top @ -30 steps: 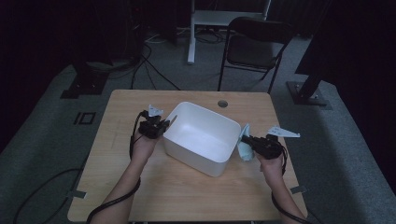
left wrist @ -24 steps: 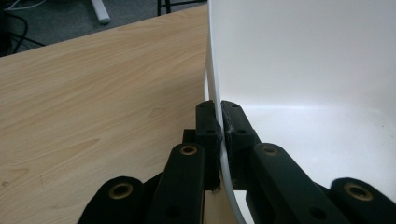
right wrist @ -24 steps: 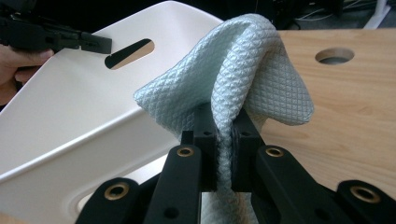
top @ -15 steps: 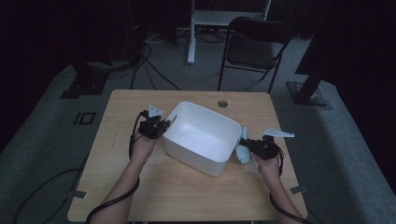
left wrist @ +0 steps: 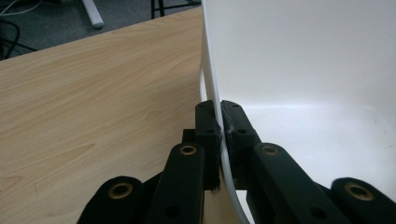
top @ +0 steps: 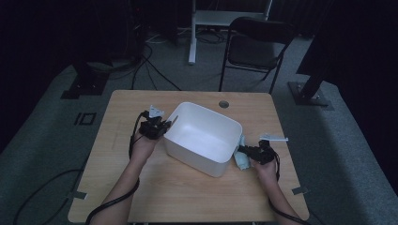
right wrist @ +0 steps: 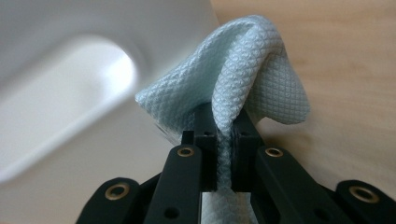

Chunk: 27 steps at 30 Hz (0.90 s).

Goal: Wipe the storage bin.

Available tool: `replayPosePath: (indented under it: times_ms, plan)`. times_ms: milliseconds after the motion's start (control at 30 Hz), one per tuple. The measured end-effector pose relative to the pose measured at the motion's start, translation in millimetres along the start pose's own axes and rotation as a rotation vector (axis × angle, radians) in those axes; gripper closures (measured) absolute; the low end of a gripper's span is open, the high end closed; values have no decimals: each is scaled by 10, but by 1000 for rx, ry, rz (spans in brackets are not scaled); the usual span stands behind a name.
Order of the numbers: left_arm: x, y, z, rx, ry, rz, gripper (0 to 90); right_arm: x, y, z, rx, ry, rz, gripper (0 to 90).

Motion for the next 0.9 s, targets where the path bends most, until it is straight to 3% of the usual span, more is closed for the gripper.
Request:
replayPosePath:
  times_ms: [133,267,367,600,733,900]
  plan:
    - [-1,-3,-2,4,3,0,870,-78,56,-79,-15,-46,-15,844]
    - [-1,-4,-5,22,6,8,867,-76,49,-65,-10,-58,-27,843]
    - [13,-12,-24,50,16,-8,856,-17,21,-15,-1,-36,-19,841]
    - [156,48,-109,36,19,-41,807,310,-22,114,20,40,-38,839]
    - [264,80,-174,38,12,-71,777,445,-25,91,28,50,-59,837]
    - [396,126,-260,39,12,-79,737,528,-9,34,14,60,-62,835]
Point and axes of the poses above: each handheld gripper's, and its own axes: x roughly backward along the jaws, z roughly out of its top, y roughly to its right, the point moved 3 cm from there along -x, roughly forward along the jaws, and after that the axes turned 1 degree about z, right-handed, at the moved point
